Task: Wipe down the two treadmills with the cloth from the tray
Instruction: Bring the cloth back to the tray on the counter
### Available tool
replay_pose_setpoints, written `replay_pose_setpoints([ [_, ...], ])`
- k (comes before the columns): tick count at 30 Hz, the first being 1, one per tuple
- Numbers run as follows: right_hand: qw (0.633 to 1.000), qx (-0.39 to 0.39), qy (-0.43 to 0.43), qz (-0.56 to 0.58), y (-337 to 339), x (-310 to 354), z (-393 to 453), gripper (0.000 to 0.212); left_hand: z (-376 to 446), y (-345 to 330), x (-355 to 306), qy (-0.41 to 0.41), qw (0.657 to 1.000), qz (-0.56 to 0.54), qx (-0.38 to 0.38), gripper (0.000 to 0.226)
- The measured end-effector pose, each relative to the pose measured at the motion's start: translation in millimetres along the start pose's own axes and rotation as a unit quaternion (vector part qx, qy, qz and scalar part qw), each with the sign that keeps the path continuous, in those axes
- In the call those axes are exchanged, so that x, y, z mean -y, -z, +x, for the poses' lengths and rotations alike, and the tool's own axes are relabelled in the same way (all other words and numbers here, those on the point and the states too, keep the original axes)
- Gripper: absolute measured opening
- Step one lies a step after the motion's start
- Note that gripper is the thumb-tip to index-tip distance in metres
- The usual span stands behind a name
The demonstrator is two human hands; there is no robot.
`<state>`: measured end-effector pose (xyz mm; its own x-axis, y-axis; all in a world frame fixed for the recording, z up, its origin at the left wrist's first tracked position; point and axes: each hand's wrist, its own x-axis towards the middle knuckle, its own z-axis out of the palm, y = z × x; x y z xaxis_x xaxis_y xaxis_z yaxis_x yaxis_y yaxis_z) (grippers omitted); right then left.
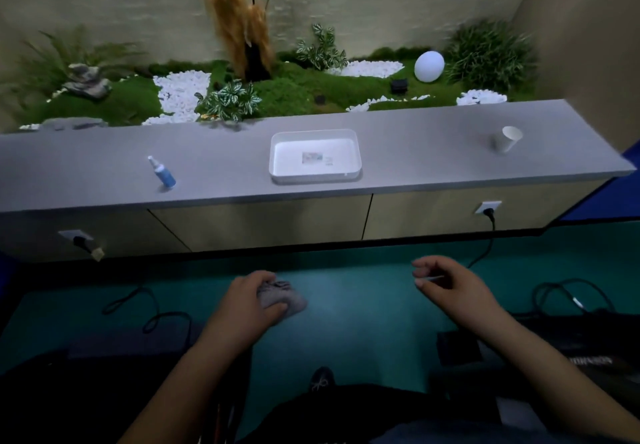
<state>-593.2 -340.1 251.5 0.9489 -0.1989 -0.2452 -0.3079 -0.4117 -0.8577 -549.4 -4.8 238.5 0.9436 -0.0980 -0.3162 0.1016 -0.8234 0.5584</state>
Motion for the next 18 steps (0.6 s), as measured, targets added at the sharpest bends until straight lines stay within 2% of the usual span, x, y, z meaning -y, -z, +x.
replay_pose_setpoints([
  [2, 1.000, -0.008, 0.005, 0.002, 2.1, 12.9, 26.3, 0.028, 30.8, 12.7, -12.2, -0.018, 1.000, 0.000, 0.001, 0.074],
  [6, 1.000, -0.014, -0.001, 0.005, 6.8, 28.2, 74.8, 0.024, 82.0, 28.2, -32.0, -0.031, 1.000, -0.001, 0.003, 0.055],
  [18, 0.997, 0.068, -0.016, -0.044, 39.5, 49.7, 271.8, 0.024, 245.3, 32.8, -82.9, 0.002, 1.000, 0.003, 0.007, 0.057],
])
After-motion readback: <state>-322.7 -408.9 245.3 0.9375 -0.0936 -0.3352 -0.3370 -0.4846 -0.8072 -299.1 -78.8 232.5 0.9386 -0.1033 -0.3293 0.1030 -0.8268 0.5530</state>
